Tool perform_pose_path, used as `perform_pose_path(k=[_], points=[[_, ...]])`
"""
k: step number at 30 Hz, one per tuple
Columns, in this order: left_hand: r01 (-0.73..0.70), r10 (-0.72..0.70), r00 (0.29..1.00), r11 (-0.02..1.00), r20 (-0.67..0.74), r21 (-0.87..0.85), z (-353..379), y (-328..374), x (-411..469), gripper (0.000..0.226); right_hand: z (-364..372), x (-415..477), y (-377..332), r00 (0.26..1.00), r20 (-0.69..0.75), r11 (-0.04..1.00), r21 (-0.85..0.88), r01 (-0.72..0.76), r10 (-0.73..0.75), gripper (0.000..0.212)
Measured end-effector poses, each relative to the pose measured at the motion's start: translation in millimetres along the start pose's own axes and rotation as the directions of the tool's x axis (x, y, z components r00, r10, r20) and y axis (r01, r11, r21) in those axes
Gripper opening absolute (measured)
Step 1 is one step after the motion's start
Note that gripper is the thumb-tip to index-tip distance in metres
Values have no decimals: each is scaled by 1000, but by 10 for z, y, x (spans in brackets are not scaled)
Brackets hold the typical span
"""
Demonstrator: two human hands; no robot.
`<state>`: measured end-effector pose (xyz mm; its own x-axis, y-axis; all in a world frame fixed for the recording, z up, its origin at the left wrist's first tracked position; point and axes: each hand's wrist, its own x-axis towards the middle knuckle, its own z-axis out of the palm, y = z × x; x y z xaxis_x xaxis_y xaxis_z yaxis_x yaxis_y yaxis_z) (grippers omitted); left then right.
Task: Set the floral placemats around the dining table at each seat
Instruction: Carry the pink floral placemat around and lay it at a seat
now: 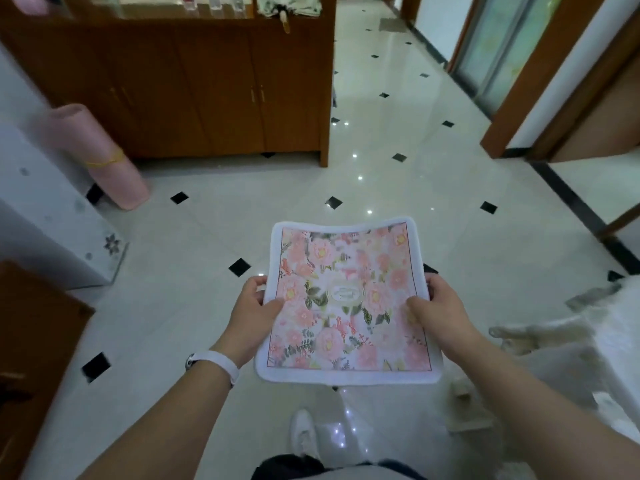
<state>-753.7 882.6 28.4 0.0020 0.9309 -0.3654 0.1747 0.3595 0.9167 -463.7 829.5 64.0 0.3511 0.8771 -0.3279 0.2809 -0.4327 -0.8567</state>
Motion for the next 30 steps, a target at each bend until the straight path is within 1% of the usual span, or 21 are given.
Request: perform_pose_path(k=[4,9,14,18,21,23,27,30], points=[[-36,39,997,999,71,-41,121,448,615,28,-94,352,-237,992,-128,999,39,27,-22,31],[-12,23,983,998,183,-61,504,798,1196,31,-325,813,-289,977,-212,998,61,14,-1,34],[-14,16,971,1000,237,-11,1043,1032,1684,31,-582,1311,-116,970,-240,996,90,-27,48,40],[-10,4,973,1000,229,25,1502,1250,2116,31,-818,1885,-29,965,-259,993,121,-18,49,43],[-12,1,977,999,215,52,1892,1506,2433,34,-1085,2331,-52,961,-272,986,169,-11,57,45],[-19,2,974,997,227,73,2187,1714,2628,31,-1317,2593,-80,957,-285,982,189,-9,63,44],[-37,22,958,998,287,48,2839,2063,2972,30,-1869,3028,-97,944,-325,982,188,7,56,43],[-27,10,938,999,347,46,3333,2180,3136,31,-2268,3192,-56,920,-379,979,202,-27,103,42]])
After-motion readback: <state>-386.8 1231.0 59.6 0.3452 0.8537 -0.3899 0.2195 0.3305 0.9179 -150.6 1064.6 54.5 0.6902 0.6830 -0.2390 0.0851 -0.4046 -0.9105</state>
